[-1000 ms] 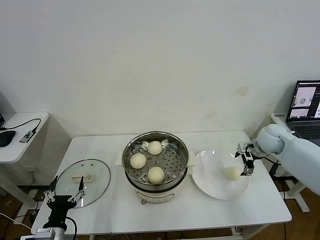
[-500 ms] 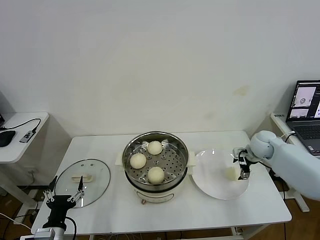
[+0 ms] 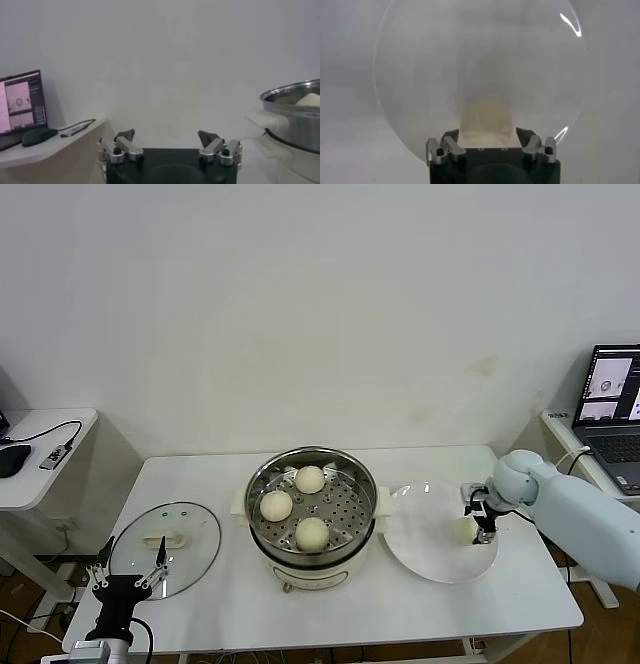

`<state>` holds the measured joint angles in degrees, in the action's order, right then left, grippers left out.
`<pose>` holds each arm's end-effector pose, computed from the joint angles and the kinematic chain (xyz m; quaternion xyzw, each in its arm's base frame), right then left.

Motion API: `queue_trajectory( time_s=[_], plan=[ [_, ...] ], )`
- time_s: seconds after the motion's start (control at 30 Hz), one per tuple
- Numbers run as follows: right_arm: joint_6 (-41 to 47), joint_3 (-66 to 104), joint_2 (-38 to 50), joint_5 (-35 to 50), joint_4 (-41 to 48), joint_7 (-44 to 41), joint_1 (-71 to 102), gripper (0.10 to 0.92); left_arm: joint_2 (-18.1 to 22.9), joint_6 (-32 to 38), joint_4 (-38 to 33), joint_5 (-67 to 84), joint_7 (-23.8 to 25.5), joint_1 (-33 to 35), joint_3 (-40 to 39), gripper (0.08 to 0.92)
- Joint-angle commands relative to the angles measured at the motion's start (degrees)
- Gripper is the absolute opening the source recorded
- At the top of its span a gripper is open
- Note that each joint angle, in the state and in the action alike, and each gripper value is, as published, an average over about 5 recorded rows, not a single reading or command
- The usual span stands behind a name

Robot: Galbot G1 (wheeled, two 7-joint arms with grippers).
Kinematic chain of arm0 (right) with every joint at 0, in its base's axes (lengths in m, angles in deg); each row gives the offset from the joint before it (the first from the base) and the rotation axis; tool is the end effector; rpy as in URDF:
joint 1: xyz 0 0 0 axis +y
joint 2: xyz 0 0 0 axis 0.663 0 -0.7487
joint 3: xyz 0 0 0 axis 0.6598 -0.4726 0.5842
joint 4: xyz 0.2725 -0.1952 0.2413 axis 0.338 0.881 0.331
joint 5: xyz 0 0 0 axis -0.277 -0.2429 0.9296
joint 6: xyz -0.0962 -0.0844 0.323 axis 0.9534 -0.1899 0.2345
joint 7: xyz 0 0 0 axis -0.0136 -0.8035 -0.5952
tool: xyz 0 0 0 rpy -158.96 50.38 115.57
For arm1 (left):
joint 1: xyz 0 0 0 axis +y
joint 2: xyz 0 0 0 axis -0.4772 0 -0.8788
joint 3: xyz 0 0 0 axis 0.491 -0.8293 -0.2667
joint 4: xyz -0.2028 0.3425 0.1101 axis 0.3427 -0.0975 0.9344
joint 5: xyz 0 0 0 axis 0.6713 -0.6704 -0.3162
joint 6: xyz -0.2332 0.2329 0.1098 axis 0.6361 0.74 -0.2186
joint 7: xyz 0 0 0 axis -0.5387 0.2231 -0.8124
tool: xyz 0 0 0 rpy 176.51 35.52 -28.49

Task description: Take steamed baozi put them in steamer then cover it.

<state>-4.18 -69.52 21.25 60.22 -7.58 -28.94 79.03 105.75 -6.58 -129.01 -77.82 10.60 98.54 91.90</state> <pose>0.5319 -0.2115 -0.2560 0.4449 -0.5385 0.5593 0.4464 0.1058 0.1453 -0.3716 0.0625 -0.9915 -0.1134 0.0094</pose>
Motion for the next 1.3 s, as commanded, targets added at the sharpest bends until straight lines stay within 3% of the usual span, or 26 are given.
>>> queue_trajectory(
  time_s=[0.03,0.5,0.7,1.0,1.3],
  plan=[
    [0.07,0.33,-0.65,-0.29,0.47,0.26,0.51,0.66,0.06,-0.02,0.0,-0.02,0.0,0.0,-0.13,0.823],
    [0.36,0.25,0.76,0.73,-1.21,0.11,-0.75,0.499,0.0,0.07,-0.1,0.05,-0.03,0.11,0.09,0.823],
    [1.17,-1.81,4.18,4.51,-5.98,-0.23,-4.84,0.49,-0.04,-0.03,-0.3,0.04,-0.03,-0.14,-0.05,0.823],
    [3.78,-14.46,8.04,14.6,-12.79,-0.07,-23.77,0.5,-0.31,-0.17,-0.64,0.1,0.0,-0.25,-0.21,0.823],
    [10.94,-30.74,2.02,31.12,-19.82,3.54,-45.43,0.501,-0.3,-0.36,-0.68,0.28,0.0,-0.66,-1.01,0.823]
  ],
)
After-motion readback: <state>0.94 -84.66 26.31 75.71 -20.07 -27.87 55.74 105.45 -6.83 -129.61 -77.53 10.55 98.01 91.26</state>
